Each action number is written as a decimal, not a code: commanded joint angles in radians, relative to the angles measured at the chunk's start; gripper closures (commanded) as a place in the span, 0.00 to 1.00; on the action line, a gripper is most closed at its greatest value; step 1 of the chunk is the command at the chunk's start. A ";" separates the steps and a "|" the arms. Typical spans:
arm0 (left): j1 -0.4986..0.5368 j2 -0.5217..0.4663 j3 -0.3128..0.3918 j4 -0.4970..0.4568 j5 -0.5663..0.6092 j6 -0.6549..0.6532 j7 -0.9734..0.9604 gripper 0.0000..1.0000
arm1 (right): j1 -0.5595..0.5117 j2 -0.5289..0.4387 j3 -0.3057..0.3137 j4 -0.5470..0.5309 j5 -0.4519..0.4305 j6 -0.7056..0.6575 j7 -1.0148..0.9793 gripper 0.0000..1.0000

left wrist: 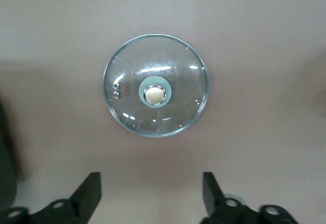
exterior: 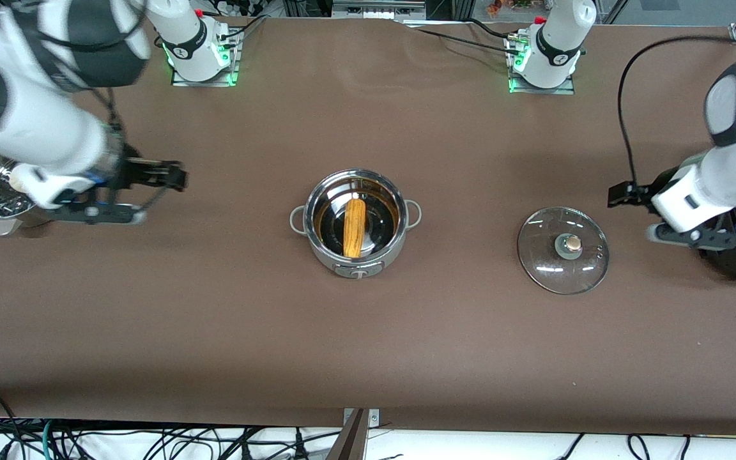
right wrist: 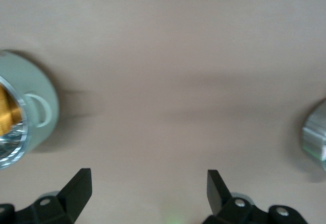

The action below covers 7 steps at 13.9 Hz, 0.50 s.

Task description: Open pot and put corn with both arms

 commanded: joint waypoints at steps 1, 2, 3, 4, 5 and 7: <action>0.034 -0.082 -0.041 0.020 0.004 -0.089 -0.066 0.00 | -0.129 -0.093 0.011 -0.106 0.013 0.026 -0.112 0.00; 0.023 -0.083 -0.045 0.056 0.020 -0.116 -0.069 0.00 | -0.182 -0.133 0.011 -0.147 0.010 0.043 -0.143 0.00; 0.023 -0.079 -0.051 0.111 0.056 -0.136 -0.066 0.00 | -0.230 -0.185 0.022 -0.204 0.004 0.084 -0.160 0.00; 0.035 -0.074 -0.054 0.156 0.052 -0.141 -0.055 0.00 | -0.259 -0.241 0.040 -0.280 -0.004 0.129 -0.170 0.00; 0.040 -0.080 -0.056 0.178 0.048 -0.141 -0.041 0.00 | -0.279 -0.291 0.051 -0.349 -0.022 0.168 -0.174 0.00; 0.044 -0.123 -0.051 0.169 -0.007 -0.153 0.029 0.00 | -0.338 -0.312 0.104 -0.382 -0.042 0.196 -0.201 0.00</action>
